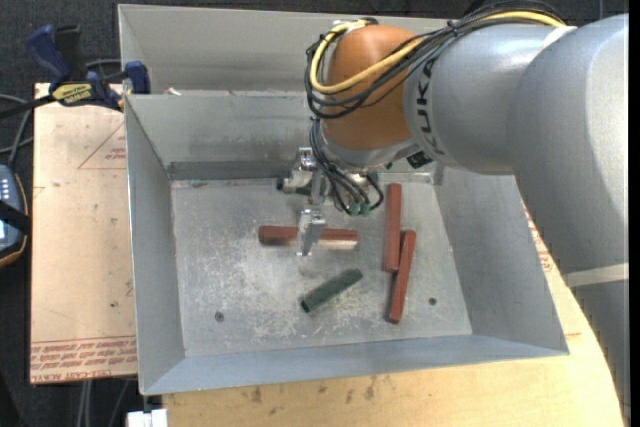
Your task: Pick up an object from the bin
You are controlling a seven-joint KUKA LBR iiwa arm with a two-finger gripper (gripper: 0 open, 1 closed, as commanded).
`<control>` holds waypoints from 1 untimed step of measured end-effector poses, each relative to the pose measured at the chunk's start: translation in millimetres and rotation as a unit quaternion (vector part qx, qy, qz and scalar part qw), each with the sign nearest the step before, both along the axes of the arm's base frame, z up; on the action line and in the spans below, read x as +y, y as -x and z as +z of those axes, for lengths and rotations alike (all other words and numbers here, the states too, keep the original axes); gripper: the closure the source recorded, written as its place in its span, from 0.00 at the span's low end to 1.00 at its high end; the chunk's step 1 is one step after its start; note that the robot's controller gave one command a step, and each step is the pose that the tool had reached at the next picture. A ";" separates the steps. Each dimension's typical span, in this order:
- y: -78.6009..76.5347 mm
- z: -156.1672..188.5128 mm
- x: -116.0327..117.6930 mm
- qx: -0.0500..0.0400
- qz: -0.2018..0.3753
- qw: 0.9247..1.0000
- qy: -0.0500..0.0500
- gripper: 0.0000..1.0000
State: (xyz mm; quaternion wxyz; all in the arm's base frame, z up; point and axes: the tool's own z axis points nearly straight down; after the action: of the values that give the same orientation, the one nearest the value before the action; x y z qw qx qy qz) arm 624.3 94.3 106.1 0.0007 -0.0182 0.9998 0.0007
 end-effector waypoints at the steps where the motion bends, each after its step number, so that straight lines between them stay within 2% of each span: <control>1: 1.8 -27.8 -4.5 -0.005 -0.047 0.999 -0.004 0.00</control>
Offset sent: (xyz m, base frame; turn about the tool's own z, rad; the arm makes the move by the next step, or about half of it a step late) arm -0.0093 -0.0069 -0.0361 0.0572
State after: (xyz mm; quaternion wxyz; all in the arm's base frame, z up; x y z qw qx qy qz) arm 622.5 89.7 78.3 0.0062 0.0287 0.9996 0.0042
